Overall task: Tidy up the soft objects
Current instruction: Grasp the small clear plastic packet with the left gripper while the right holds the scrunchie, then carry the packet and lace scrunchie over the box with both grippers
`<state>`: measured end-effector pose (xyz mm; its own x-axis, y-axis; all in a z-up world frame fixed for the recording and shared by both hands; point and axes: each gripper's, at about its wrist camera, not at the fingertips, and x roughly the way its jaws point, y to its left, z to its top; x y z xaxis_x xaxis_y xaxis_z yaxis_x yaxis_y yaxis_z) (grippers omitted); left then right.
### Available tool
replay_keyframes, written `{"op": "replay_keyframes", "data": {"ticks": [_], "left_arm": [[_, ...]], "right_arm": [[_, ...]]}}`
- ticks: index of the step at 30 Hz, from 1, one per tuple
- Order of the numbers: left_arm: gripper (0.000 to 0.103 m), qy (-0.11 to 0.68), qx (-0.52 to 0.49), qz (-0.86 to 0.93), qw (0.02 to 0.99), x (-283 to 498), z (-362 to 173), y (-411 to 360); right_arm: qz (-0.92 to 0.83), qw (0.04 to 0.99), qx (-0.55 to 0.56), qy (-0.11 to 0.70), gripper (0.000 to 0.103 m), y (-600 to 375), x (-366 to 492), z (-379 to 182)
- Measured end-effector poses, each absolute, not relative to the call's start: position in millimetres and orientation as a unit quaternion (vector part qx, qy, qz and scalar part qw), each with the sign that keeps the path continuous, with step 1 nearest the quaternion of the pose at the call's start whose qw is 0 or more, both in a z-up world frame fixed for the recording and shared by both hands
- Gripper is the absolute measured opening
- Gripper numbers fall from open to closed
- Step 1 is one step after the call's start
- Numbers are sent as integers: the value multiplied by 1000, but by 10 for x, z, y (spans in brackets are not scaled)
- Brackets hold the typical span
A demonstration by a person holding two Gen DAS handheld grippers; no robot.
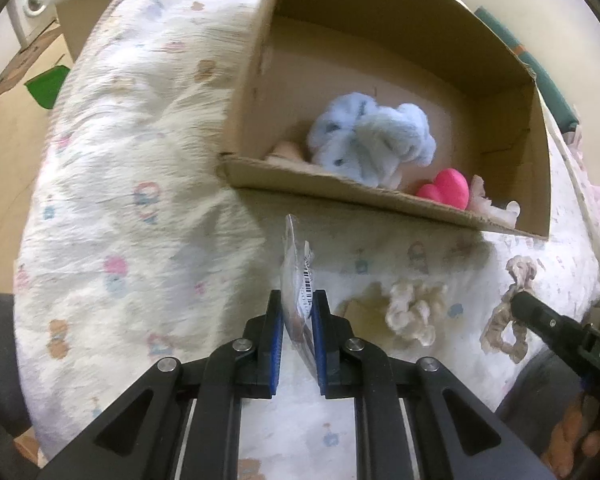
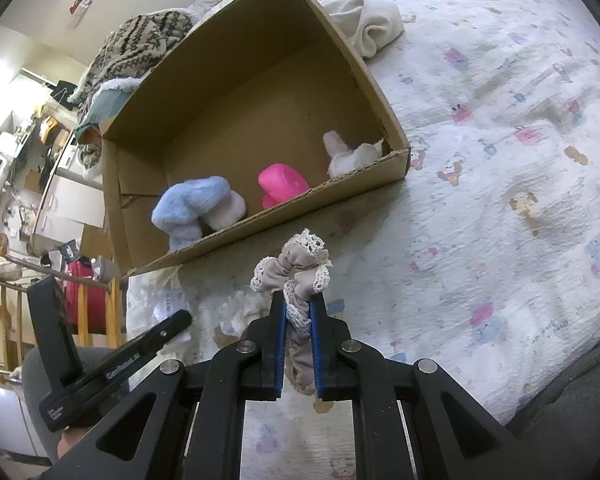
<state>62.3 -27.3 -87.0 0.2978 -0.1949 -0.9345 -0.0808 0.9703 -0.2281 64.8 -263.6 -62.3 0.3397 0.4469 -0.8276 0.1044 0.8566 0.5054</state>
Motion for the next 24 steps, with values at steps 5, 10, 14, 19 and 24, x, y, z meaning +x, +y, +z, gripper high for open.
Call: {"op": "replay_keyframes", "data": {"ticks": [5,10,14,19,24], "left_arm": [[13,592,-109,-20,798,572,-785,-153],[13,587,-101,-7,803,590,-711,-11],[13,582,-99,-2,807,514,-639,77],[13,576,-95,7,812,460,-590,123],[13,567,-83,14,820,401,-536,138]], "right_arm": [[109,784,233,565,13,-2607,649,-616],[113,788,221,564,13,-2553,650,-610],[119,791,213,561,13,-2503,637,-600],[123,793,205,560,13,-2481,617,-573],[130,799,199,553,13,-2460,581,-493]]}}
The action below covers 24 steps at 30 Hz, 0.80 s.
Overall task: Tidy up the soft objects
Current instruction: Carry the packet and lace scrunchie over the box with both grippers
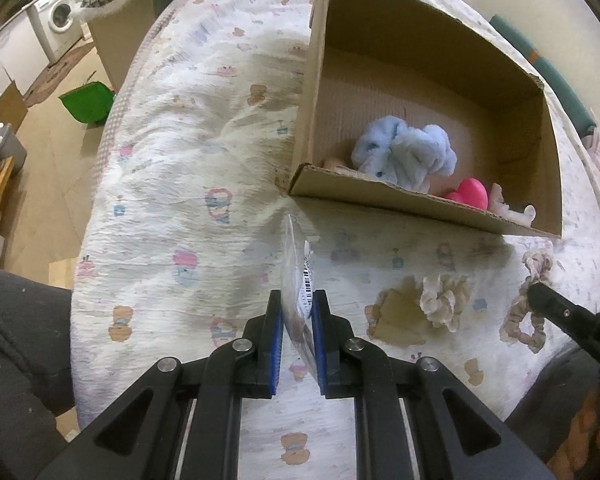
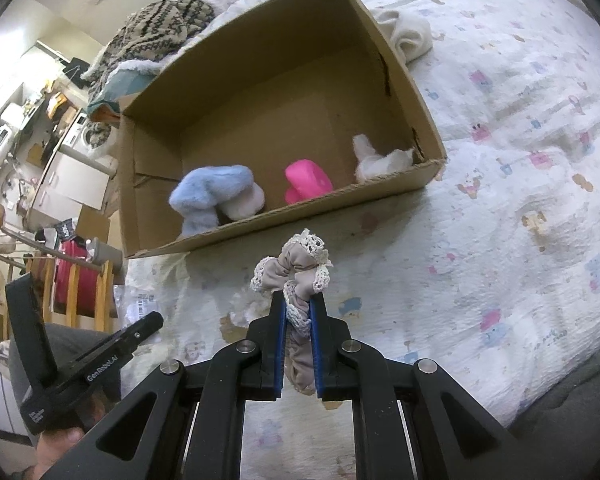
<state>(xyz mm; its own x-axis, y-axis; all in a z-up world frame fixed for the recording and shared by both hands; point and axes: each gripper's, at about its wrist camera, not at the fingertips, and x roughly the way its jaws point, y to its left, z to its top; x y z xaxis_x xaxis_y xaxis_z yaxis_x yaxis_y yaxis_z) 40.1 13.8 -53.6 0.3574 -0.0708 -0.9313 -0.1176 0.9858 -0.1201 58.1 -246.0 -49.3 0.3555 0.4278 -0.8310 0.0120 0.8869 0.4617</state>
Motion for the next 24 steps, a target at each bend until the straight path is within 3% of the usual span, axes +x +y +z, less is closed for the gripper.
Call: {"op": "replay_keyframes", "data": {"ticks": [24], "left_arm": [[13,486,-41,23,873,348,141,54]], "right_arm": [[162,837,211,478,13,-2480,446,180]]}}
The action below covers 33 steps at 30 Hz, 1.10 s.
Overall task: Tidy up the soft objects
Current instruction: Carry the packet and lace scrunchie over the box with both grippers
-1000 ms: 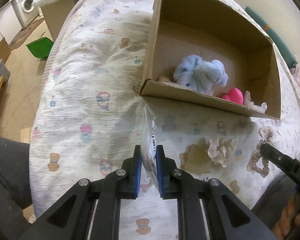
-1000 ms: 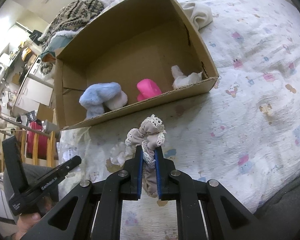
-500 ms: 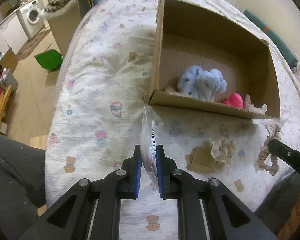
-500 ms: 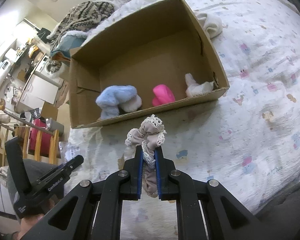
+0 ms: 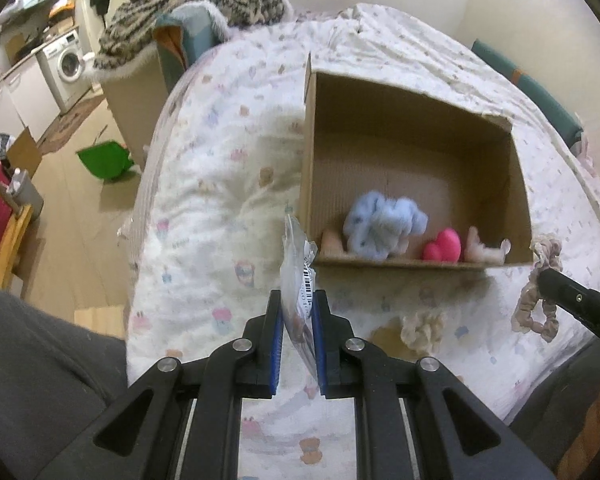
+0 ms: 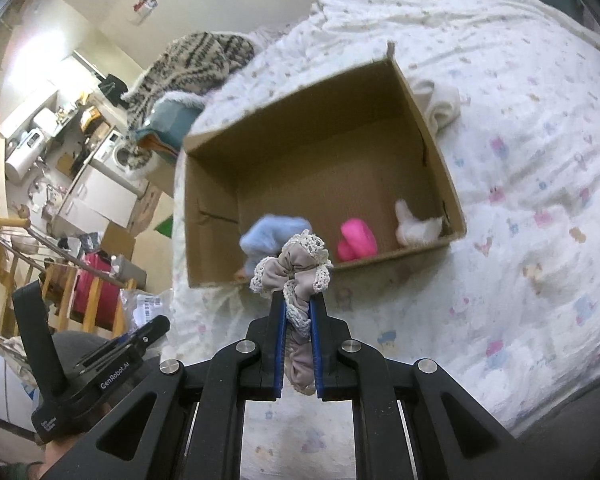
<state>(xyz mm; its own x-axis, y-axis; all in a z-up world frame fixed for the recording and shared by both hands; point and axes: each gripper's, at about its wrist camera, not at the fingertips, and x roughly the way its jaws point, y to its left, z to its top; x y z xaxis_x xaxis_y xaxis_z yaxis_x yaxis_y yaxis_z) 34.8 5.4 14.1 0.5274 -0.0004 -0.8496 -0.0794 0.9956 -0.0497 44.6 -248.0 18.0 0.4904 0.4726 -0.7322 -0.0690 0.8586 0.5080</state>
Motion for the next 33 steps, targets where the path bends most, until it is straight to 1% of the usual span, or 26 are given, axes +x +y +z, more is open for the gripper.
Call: {"op": "replay_keyframes", "data": {"ticks": [6,13,24,33], "left_arm": [[13,464,-33,15,885,518,351,24],[13,455,-22,4,890,725,437,-59],[13,464,0,-17,886,1027,299,-162],[13,478,2,-36,878,1193,92,-208]], "right_arm": [[160,844,215,465,13,-2509,582,336],[155,849,208,461,13,-2535,770,421],[143,849,196,470,13,-2563,1102,341],[135,835,213,489,13,-2635,1293,56]]}}
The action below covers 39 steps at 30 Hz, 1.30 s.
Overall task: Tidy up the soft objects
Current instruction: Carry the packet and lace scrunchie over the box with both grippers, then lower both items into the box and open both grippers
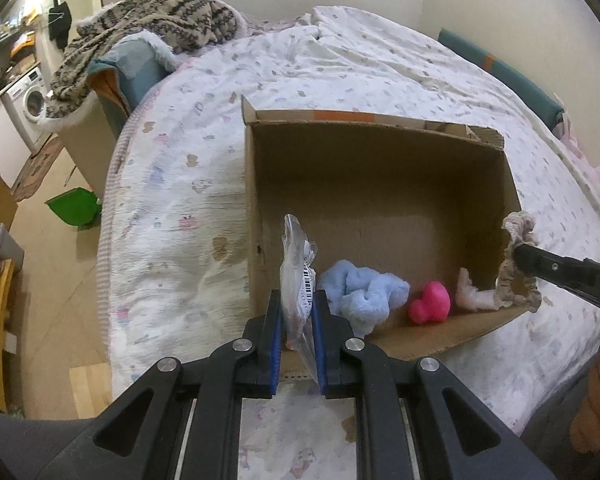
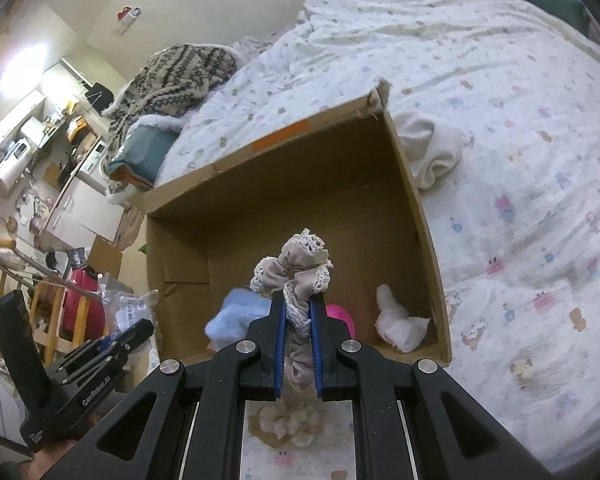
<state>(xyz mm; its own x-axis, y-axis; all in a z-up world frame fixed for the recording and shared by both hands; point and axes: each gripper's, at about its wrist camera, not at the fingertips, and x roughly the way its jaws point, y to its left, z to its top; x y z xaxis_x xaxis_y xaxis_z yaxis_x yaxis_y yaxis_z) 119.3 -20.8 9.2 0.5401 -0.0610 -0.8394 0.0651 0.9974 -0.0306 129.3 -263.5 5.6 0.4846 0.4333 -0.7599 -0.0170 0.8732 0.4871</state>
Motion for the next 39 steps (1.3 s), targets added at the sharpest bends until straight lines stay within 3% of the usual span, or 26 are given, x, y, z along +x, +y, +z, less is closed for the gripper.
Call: {"op": "replay_keyframes", "data": {"ticks": [16,39], "left_arm": [[13,473,-4,-52,879,1377,-188,-274],[15,468,5,-55,882,1315,-168,-362]], "right_arm": [[125,828,199,510,13,-2559,1398,-239],[119,825,182,521,13,-2450,1487,-385]]}}
